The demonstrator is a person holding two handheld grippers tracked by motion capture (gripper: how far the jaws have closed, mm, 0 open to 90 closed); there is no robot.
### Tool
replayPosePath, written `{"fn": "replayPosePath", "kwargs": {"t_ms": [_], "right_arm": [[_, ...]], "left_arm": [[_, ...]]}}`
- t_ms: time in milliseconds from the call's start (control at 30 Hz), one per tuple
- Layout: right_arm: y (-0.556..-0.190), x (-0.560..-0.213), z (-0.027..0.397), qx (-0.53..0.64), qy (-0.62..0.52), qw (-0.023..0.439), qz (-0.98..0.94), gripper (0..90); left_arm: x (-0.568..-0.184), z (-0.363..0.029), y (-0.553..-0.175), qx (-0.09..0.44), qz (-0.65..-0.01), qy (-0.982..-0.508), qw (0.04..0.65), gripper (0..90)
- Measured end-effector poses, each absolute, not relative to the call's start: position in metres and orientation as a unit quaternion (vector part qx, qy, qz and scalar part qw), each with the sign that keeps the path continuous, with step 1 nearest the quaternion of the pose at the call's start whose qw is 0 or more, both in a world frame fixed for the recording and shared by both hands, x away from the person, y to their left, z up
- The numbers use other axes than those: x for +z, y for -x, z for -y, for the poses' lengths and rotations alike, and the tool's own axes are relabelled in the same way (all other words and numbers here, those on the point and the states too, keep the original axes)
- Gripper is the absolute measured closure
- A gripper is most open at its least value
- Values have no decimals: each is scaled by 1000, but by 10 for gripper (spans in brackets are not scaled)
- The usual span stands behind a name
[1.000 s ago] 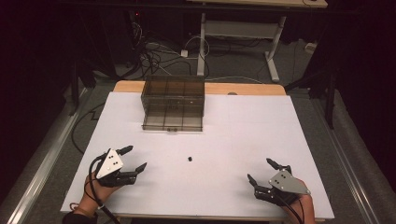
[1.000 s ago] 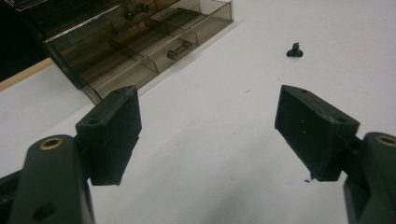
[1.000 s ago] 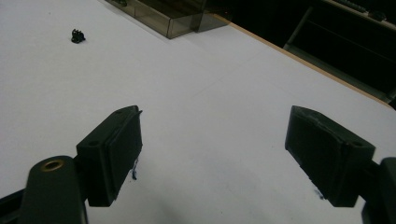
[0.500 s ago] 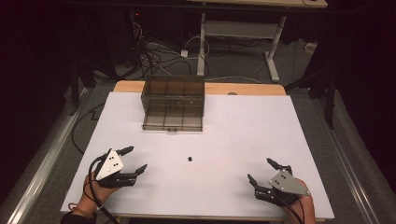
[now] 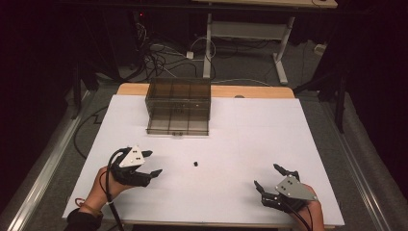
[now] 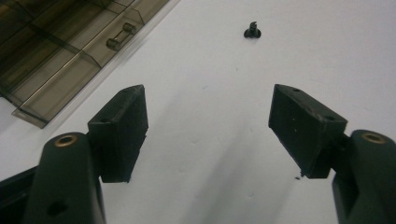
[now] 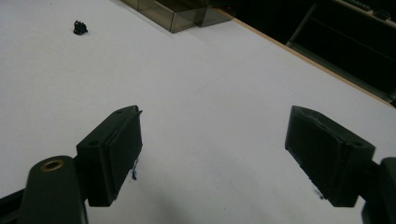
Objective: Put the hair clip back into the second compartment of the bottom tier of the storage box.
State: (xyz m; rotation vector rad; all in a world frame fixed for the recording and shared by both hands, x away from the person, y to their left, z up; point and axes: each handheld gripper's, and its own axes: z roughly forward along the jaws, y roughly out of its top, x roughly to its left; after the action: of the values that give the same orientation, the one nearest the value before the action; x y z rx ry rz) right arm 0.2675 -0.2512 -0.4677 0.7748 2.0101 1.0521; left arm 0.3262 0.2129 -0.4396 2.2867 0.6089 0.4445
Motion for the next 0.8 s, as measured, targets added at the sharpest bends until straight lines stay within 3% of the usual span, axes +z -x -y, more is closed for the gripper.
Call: {"fn": "replayPosePath", "kwargs": {"t_ms": [467,533,800], "right_arm": [[-268,-469,251,407,-299,362,-784,188],[-268,-469,251,407,-298,362,-784,188],[-267,-470,250,405,-296,359,-787,188]], "left_arm": [[-438,-153,-356,101,-197,-926,307,374],[-439,-143,-362,96,-174,-934,297,430],[-452,-114,-387,85,-129,-944,291,431]]}}
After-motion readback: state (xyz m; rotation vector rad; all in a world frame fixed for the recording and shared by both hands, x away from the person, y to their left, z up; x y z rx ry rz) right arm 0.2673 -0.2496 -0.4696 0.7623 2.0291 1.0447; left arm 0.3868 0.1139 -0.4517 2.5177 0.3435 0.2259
